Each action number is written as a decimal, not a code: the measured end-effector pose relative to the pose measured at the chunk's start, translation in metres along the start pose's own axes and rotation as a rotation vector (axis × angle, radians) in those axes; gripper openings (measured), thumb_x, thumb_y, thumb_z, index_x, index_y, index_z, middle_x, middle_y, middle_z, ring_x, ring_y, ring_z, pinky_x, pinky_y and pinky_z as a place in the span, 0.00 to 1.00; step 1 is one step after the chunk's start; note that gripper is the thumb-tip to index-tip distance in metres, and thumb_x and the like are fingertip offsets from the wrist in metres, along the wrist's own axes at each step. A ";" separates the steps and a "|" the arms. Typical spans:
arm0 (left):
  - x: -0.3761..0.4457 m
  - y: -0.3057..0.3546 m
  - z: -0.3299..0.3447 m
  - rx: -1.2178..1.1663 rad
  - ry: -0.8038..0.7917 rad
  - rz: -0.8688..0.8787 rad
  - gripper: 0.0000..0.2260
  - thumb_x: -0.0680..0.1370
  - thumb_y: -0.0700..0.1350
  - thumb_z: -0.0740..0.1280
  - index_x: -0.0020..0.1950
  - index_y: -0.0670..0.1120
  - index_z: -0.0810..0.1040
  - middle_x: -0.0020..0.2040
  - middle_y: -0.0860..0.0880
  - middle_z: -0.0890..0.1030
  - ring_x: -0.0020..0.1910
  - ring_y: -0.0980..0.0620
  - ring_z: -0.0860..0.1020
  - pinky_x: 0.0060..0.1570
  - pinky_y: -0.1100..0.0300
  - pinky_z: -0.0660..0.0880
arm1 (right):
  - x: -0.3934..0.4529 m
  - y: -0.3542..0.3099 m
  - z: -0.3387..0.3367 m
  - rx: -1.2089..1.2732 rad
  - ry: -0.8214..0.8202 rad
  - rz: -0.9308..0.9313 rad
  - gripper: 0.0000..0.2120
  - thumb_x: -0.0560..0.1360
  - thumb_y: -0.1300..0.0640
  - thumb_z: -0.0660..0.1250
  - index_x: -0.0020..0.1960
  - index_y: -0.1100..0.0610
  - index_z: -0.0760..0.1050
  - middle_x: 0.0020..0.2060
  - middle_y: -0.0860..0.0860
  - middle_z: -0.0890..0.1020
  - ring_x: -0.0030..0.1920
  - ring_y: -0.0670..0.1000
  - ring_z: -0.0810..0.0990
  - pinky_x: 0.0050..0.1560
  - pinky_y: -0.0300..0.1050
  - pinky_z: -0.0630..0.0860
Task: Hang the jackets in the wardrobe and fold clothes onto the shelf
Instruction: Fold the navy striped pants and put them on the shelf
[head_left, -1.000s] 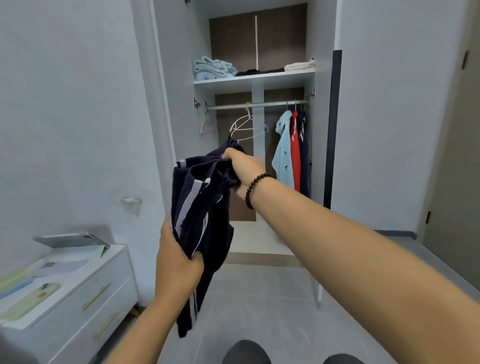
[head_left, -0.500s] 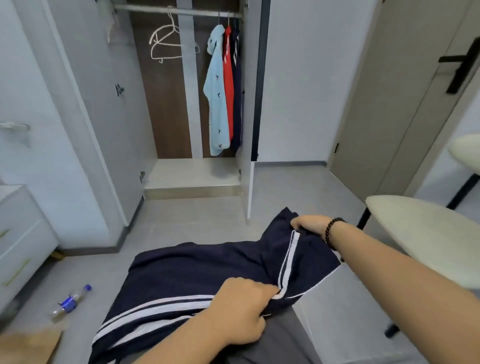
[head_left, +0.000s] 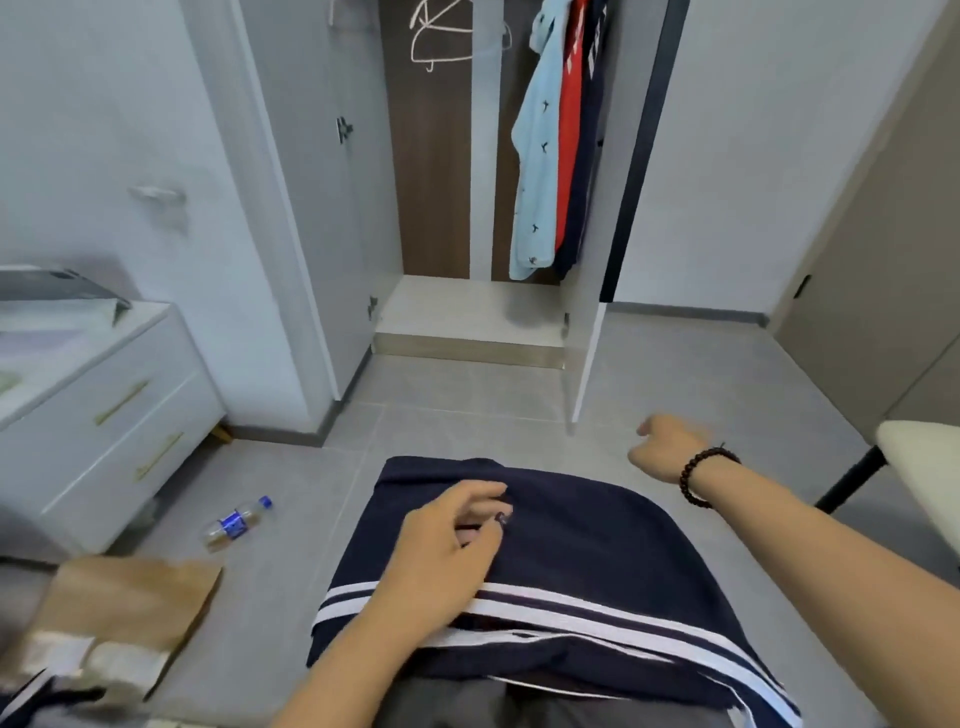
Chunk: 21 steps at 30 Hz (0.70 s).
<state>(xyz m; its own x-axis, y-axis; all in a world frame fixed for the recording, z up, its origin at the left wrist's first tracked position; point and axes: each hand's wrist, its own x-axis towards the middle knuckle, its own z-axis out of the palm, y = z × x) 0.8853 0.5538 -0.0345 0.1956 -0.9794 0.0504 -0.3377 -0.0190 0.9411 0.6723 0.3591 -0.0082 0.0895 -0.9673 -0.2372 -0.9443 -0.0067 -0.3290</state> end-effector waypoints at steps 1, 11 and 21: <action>0.003 -0.010 -0.013 -0.023 0.109 -0.055 0.15 0.77 0.39 0.66 0.54 0.59 0.79 0.47 0.61 0.84 0.51 0.67 0.79 0.48 0.75 0.72 | 0.002 -0.022 0.009 0.031 -0.015 -0.075 0.17 0.75 0.60 0.62 0.63 0.61 0.72 0.59 0.56 0.77 0.59 0.57 0.76 0.54 0.43 0.72; 0.013 -0.077 -0.066 -0.016 0.306 -0.588 0.10 0.80 0.50 0.63 0.57 0.48 0.75 0.54 0.53 0.80 0.49 0.57 0.78 0.44 0.62 0.71 | 0.005 -0.200 0.106 0.124 -0.355 -0.568 0.10 0.77 0.55 0.64 0.52 0.57 0.81 0.52 0.52 0.83 0.54 0.52 0.79 0.53 0.41 0.74; 0.024 -0.086 -0.072 -0.010 0.242 -0.501 0.12 0.81 0.53 0.59 0.44 0.47 0.72 0.32 0.54 0.75 0.26 0.63 0.69 0.28 0.70 0.66 | 0.045 -0.250 0.119 -0.014 -0.315 -0.520 0.13 0.76 0.52 0.68 0.46 0.63 0.81 0.46 0.57 0.83 0.51 0.55 0.79 0.53 0.44 0.76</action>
<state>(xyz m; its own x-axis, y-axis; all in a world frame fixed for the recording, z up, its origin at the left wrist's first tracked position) 0.9852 0.5467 -0.0901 0.5366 -0.7769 -0.3295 -0.1406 -0.4673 0.8728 0.9501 0.3474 -0.0448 0.6275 -0.7147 -0.3090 -0.7557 -0.4634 -0.4628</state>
